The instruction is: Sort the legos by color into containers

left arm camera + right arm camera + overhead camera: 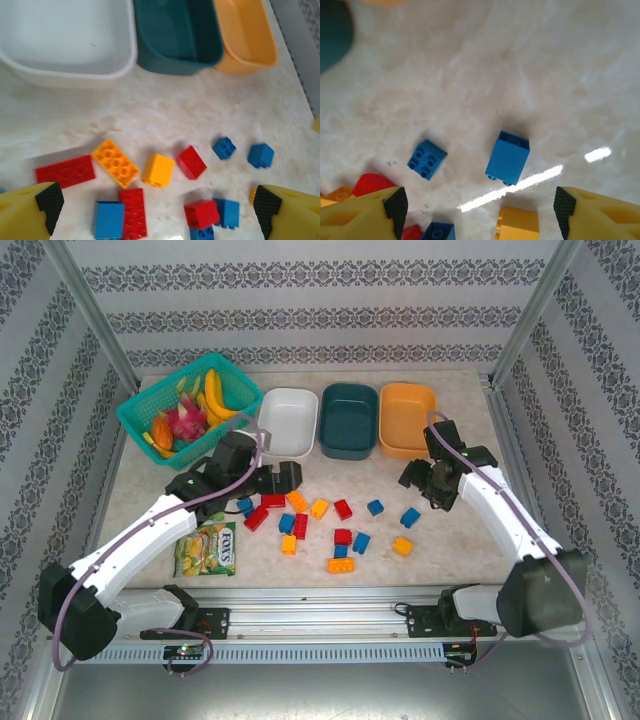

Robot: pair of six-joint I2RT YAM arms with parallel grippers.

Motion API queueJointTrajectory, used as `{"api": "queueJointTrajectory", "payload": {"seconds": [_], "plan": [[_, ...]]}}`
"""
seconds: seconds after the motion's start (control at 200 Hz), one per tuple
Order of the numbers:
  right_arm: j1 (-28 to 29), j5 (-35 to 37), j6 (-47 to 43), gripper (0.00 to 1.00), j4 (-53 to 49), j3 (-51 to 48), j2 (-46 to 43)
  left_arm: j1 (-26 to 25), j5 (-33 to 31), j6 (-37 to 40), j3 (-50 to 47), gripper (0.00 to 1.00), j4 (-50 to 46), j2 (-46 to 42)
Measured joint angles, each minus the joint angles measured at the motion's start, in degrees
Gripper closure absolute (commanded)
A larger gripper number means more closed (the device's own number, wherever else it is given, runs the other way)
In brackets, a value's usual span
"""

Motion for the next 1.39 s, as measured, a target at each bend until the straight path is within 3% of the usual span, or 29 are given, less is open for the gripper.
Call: {"api": "queueJointTrajectory", "payload": {"seconds": [0.325, 0.61, 1.084, 1.244, 1.394], "plan": [[-1.6, -6.9, 4.0, 0.32, 4.8, -6.1, 8.3, -7.7, 5.8, 2.8, 3.3, 0.0, 4.3, 9.0], [-2.9, -7.6, 6.1, 0.41, 8.3, -9.1, 11.2, -8.5, 6.9, 3.1, 5.3, 0.02, 5.3, 11.1], [-3.4, -7.3, 5.8, 0.71, 11.1, -8.9, 14.3, -8.5, 8.0, 2.7, 6.3, 0.08, 6.0, 12.3], [-2.0, -3.6, 4.0, 0.71, 8.2, -5.0, 12.5, -8.5, 8.1, 1.2, 9.9, 0.07, 5.9, 14.1], [-0.3, -0.3, 1.0, 0.71, 5.7, 6.4, 11.0, -7.9, 8.4, -0.5, 16.4, 0.07, 5.4, 16.3]]}}
